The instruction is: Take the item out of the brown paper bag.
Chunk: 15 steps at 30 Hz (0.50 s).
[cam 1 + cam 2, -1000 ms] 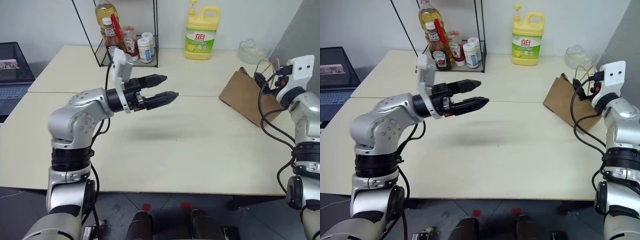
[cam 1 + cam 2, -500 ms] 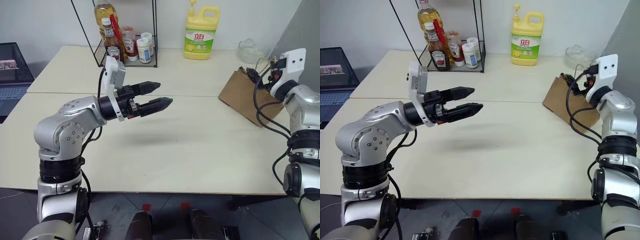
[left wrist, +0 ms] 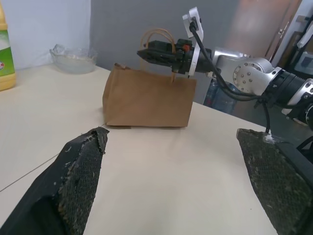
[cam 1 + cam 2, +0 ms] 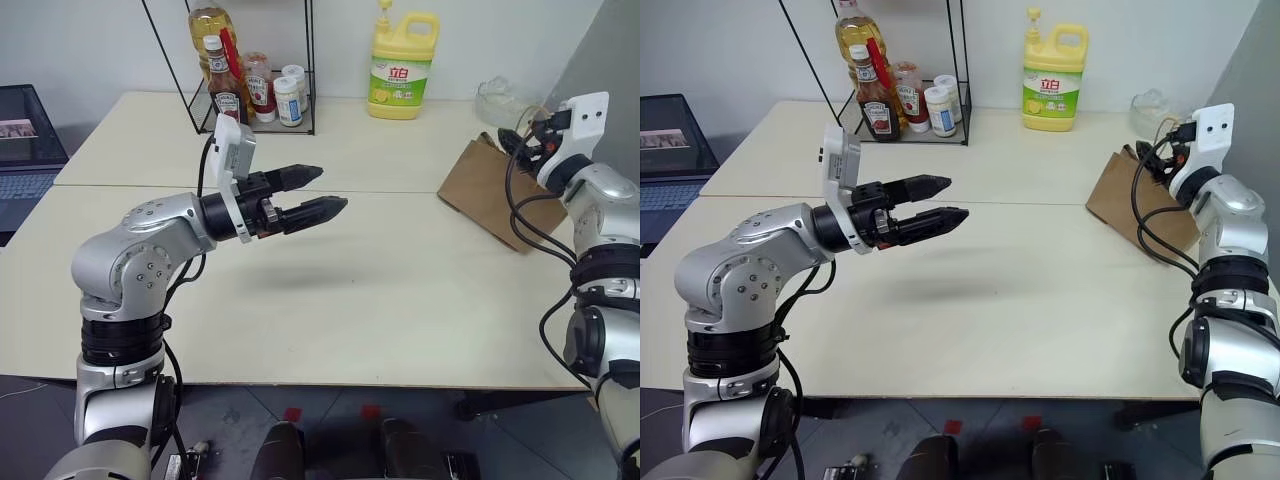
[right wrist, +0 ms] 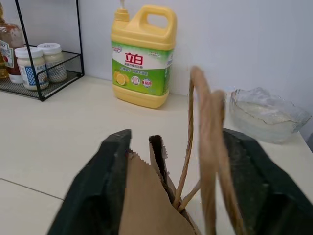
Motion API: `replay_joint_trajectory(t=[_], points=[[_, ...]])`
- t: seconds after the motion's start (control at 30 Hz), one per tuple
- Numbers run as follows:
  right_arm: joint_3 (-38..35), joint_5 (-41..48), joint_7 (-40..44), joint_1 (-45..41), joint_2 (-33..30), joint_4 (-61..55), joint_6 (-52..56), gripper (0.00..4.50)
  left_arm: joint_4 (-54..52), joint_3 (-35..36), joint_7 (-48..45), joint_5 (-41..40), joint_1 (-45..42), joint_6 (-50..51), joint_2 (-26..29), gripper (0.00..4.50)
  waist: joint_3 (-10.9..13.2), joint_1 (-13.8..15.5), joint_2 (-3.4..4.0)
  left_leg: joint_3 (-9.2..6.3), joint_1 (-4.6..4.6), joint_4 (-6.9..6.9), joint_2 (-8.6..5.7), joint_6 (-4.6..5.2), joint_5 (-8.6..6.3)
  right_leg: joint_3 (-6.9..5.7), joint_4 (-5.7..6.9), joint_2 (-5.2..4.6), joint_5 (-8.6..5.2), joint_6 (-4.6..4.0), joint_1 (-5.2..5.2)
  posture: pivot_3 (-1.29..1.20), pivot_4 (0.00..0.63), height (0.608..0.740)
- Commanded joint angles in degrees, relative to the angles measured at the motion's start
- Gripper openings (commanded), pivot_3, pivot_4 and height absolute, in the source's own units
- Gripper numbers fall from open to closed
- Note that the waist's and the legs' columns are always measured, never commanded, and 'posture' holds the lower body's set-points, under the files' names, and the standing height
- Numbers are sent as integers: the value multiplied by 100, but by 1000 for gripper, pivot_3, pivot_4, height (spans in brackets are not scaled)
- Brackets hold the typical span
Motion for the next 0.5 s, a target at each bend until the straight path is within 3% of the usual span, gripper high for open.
replay_joint_trajectory(t=[0.03,0.17,0.5], points=[[-87,20,-34,-220,-128,45,-205,1451,-147,33,-12,-112,-116,-134,39,4500,0,0,0,0,0,0,0,0,0,0,0,0,0,0,0,0,150,740],[-85,39,-33,-274,-125,129,-253,21,-128,28,-11,-101,-129,-147,46,4500,0,0,0,0,0,0,0,0,0,0,0,0,0,0,0,0,150,740],[-43,62,145,-347,-132,65,-250,21,-128,40,14,-108,-97,-148,72,4500,0,0,0,0,0,0,0,-1,0,0,0,0,0,0,0,0,150,740]])
